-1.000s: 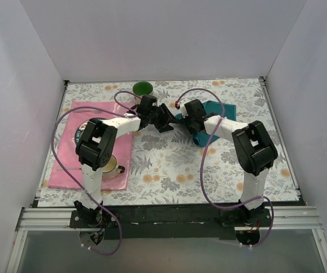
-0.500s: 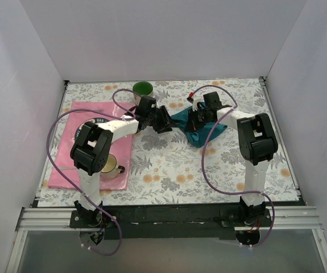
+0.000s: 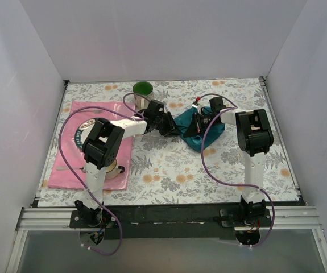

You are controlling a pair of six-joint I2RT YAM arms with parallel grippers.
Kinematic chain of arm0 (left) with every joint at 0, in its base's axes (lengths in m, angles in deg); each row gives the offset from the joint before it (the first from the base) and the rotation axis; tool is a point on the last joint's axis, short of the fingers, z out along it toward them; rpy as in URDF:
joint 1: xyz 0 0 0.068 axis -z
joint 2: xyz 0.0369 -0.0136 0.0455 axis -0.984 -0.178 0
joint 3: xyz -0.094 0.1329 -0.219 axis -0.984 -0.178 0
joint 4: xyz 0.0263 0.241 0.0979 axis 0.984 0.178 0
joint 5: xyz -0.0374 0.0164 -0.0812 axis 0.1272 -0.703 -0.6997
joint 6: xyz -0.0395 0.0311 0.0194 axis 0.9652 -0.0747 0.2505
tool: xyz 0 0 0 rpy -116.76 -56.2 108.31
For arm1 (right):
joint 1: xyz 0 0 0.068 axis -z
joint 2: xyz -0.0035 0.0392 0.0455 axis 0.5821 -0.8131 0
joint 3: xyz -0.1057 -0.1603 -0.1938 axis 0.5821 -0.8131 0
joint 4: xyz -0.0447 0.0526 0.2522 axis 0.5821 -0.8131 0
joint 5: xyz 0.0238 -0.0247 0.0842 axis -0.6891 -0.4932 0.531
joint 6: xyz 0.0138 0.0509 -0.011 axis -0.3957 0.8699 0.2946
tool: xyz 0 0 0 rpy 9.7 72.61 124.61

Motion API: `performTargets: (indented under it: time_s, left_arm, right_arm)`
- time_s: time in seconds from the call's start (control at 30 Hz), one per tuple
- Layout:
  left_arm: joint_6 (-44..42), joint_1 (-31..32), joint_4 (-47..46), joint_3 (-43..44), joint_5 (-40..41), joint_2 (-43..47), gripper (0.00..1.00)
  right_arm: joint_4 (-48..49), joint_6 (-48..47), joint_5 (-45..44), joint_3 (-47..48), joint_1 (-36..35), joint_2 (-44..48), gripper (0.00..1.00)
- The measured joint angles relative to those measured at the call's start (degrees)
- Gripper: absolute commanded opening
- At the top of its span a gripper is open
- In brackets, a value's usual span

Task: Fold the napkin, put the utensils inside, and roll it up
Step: Roll the napkin with the utensil

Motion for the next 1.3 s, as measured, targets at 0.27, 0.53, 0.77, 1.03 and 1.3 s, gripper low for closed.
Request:
performTargets:
  time_s: [0.27, 0.53, 0.77, 1.03, 1.3]
  left_arm:
    - [1.31, 0.04, -1.81, 2.25, -0.44, -0.92, 0.18]
    - [3.1, 0.31, -4.0, 3.96, -1.01, -4.02, 0.15]
    - [4.57, 0.37, -5.64, 3.98, -1.29, -5.92, 0.11]
    - [2.12, 0.96, -5.31, 4.11, 0.98, -5.14, 0.32]
    - [-2.89, 1.53, 1.38, 7.61, 5.22, -0.44, 0.09]
  right_arm:
    - [-3.32, 0.57, 3.17, 0.13, 0.59, -1.27, 0.01]
    - [-5.51, 0.63, 3.82, 0.13, 0.68, -1.55, 0.01]
    - [-6.1, 0.68, 3.82, 0.13, 0.68, -1.55, 0.01]
    - [-8.15, 0.74, 3.8, 1.18, 0.79, -2.27, 0.01]
    - [-8.24, 1.81, 3.78, 1.18, 0.85, -2.32, 0.01]
